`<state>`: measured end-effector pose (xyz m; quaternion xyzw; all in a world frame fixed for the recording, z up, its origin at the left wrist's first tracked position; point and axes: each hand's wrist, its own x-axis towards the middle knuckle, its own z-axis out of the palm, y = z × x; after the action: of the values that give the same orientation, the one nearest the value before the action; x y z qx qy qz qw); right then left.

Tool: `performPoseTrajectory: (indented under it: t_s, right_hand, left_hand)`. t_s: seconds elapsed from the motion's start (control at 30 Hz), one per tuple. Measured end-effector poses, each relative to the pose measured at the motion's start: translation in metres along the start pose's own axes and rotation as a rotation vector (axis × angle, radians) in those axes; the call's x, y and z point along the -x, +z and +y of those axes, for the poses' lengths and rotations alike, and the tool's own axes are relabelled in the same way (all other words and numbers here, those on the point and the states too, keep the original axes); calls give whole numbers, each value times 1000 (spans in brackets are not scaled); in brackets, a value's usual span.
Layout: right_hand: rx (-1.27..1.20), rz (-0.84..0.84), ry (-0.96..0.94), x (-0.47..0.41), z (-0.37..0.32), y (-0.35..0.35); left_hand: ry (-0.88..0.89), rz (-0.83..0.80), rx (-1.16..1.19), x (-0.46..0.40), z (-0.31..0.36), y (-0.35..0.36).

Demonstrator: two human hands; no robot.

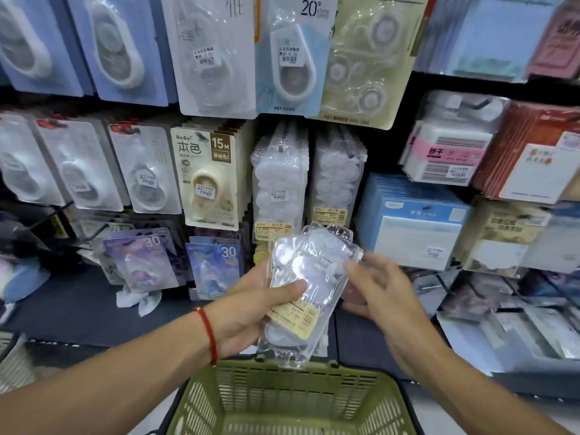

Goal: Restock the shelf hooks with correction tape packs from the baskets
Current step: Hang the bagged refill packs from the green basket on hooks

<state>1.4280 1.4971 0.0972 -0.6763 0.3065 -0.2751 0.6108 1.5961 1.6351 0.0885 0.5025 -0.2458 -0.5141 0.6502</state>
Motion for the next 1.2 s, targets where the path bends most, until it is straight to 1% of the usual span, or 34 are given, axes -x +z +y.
performPoseTrajectory:
  t_s: [0.03,0.07,0.1,0.2,0.27,0.33,0.43,0.5,0.57,0.67,0.73,0.8,0.87,1.03,1.13,1.2]
  right_hand:
    - [-31,-83,73,1,4,3]
    - [-29,-139,83,3,5,5]
    - [-27,-149,73,3,5,7]
    - [-119,-52,104,-3,2,5]
    - [-191,-21,135,-6,0,0]
    - [-260,-53,155,-7,-2,-3]
    - [-419,-163,195,-4,-1,0]
    - [-501,-169,191,-5,-2,2]
    - [-525,-125,169,-7,-5,0]
    - [-493,-70,142,-12,-6,-13]
    - [-483,-67,127,-13,-6,-21]
    - [-479,-89,112,-13,-6,-27]
    - [-478,-108,122,-13,-8,-30]
    - [-345,-163,181,-8,-14,-30]
    - [-386,-193,209,1,-19,-20]
    - [-507,-224,233,6,-23,-13]
  left_hand:
    - [18,-16,-6,-2,-2,0]
    - [28,-25,-2,-3,-3,1]
    - [25,-15,14,-4,-2,3]
    - [4,72,57,-5,2,5]
    - [14,123,79,-6,4,4]
    - [5,126,90,-4,6,2]
    - [-42,109,86,1,10,5]
    - [-41,126,57,4,14,6]
    - [4,152,38,6,19,2]
    - [119,180,4,13,28,-8]
    - [247,215,-113,19,36,-14]
    - [454,278,-408,26,45,-21]
    - [655,252,-708,31,53,-27]
    - [976,212,-1031,47,61,-25]
    - [1092,116,-1198,49,47,-9]
    - [1090,69,-1307,45,34,0]
